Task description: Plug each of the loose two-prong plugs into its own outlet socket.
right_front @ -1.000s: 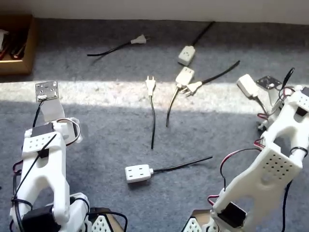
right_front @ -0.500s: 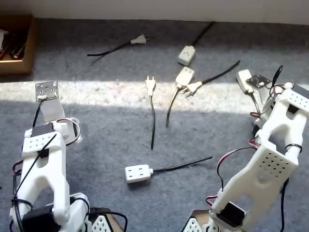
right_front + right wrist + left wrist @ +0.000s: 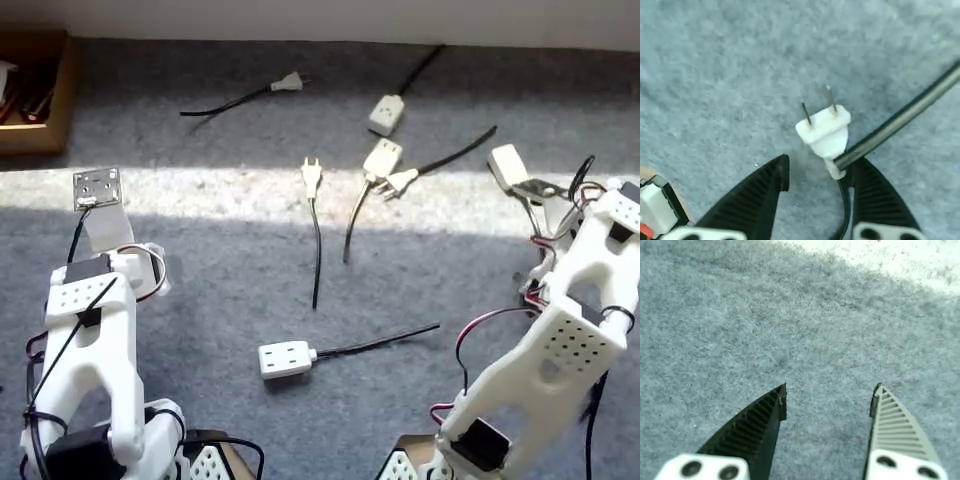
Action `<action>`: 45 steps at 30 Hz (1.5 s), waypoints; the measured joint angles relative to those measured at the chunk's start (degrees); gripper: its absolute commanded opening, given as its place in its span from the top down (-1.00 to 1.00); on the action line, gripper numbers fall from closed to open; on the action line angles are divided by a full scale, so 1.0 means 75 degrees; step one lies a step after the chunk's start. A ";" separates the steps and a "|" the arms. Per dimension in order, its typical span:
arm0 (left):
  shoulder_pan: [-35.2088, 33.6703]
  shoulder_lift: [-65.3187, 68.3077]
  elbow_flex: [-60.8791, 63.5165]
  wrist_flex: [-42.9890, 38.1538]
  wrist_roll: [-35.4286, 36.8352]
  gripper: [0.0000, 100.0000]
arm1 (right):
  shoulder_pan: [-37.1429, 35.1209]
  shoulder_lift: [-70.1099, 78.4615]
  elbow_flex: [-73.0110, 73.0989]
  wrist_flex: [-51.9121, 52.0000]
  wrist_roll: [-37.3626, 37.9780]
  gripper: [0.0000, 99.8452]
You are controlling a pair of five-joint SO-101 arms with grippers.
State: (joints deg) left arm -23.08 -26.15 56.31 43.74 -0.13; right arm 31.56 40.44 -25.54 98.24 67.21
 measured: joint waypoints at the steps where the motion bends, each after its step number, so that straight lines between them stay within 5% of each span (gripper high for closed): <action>1: 0.0000 0.0000 0.0000 0.0000 0.0000 0.45 | 0.0047 0.0000 0.0000 0.0000 0.0000 0.61; 10: 0.0000 0.0000 0.0000 0.0000 0.0000 0.45 | 0.0094 0.0000 0.0012 -0.0316 -0.0047 0.64; 14: 0.0000 0.0000 0.0000 0.0000 0.0000 0.45 | 0.0105 0.0000 0.0012 -0.0504 -0.0059 1.00; 45: 0.0000 0.0000 0.0000 0.0000 0.0000 0.45 | -0.0399 0.0598 0.0445 -0.0457 -0.0059 0.77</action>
State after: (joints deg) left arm -23.08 -26.15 56.31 43.74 -0.13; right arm 28.57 44.92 -22.20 94.81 66.77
